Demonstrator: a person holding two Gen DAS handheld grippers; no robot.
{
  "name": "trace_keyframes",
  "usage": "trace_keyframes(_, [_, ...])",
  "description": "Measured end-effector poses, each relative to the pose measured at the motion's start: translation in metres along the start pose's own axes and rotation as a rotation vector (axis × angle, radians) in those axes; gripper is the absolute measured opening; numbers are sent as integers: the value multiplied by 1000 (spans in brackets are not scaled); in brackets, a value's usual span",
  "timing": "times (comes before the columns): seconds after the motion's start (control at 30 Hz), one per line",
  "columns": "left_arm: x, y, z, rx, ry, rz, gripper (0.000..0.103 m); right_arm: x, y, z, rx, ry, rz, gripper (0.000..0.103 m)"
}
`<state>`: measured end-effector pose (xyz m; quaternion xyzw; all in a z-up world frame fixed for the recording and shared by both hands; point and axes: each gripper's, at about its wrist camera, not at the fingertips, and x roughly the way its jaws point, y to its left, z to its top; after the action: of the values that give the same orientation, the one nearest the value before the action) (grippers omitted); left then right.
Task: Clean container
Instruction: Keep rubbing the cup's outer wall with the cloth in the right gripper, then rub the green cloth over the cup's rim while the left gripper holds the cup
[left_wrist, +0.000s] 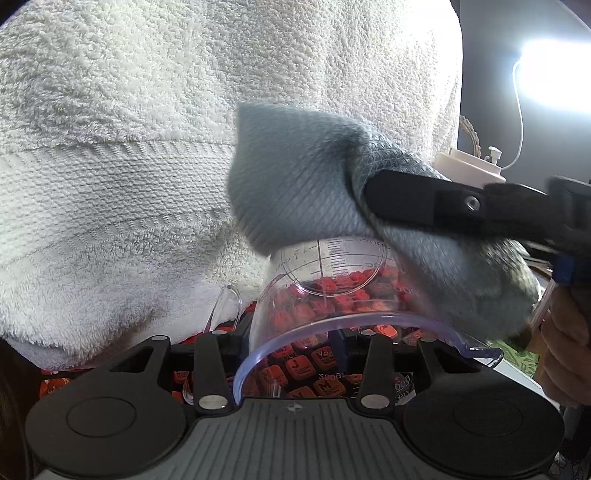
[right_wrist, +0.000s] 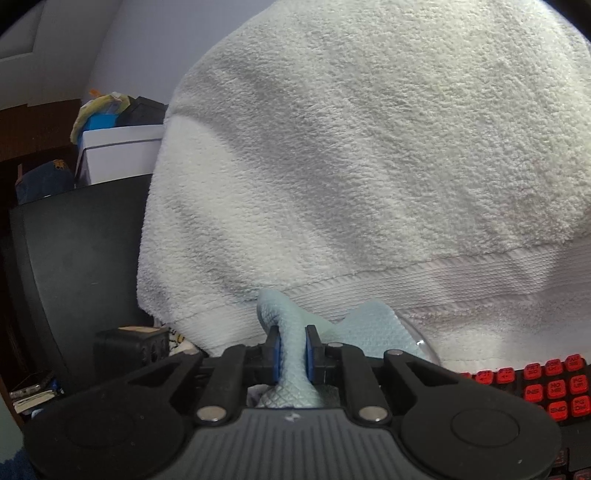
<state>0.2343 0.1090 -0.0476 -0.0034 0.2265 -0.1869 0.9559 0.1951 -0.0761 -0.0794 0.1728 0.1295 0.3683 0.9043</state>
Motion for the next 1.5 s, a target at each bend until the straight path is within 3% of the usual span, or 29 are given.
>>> trace_keyframes(0.1, [4,-1,2,0,0,-1,40,-2,-15,5,63,-14,-45,11])
trace_keyframes(0.3, [3,4,2,-9,-1,-6,40,-1,-17,5,80,-17,-54,14])
trace_keyframes(0.7, [-13,22,-4,-11,-1,-7,40,2,16,-3,-22,40,78,14])
trace_keyframes(0.9, [-27,35,-12,-9,-1,-6,40,1,11,-1,-35,30,43,11])
trace_keyframes(1.13, [-40,47,-20,-9,-2,-6,40,-3,-22,7,93,-18,-56,12])
trace_keyframes(1.33, [-40,48,-20,-15,-3,-9,40,-4,-36,7,216,-28,-28,14])
trace_keyframes(1.5, [-46,54,-24,-15,-3,-9,40,-1,-27,4,228,-15,23,16])
